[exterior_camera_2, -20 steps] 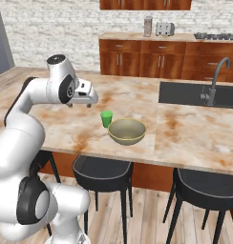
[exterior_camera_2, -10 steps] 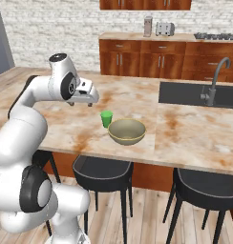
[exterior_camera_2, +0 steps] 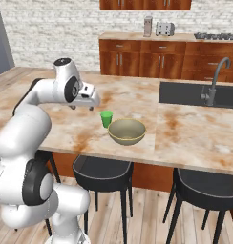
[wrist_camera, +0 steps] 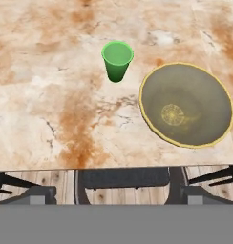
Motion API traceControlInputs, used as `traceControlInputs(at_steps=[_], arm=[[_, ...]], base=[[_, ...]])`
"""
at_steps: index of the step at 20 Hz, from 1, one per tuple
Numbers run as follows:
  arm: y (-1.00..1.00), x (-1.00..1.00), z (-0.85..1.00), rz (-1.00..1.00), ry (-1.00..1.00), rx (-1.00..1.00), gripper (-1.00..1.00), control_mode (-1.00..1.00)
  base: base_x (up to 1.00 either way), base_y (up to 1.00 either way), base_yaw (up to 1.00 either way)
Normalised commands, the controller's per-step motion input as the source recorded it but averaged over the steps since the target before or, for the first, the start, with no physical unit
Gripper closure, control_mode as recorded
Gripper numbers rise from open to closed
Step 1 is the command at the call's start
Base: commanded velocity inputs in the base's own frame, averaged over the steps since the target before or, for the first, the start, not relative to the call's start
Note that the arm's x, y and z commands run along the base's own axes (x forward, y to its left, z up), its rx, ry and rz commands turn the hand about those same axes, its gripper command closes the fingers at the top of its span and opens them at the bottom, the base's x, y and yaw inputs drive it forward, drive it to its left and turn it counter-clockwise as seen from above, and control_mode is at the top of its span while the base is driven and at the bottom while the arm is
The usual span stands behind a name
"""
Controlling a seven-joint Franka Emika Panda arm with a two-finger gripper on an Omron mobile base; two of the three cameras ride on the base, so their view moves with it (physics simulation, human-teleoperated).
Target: Place the cup inside the bowl on the dining table and move the bowl to any counter.
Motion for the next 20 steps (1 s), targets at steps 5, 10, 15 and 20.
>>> traceControlInputs(at_steps=[5,10,15,20], arm=[[0.0,0.26,-0.35,0.0,0.0,0.04,-1.0,-1.0],[0.0,0.43,-0.27,0.0,0.0,0.03,-1.0,-1.0],[0.0,0.47,-0.02,0.0,0.01,0.01,-1.0,-1.0],[0.0,0.3,0.0,0.0,0.05,0.0,-1.0,-1.0]], base=[[0.0,0.0,0.0],[0.0,0.0,0.0],[0.0,0.0,0.0],[0.0,0.0,0.0]])
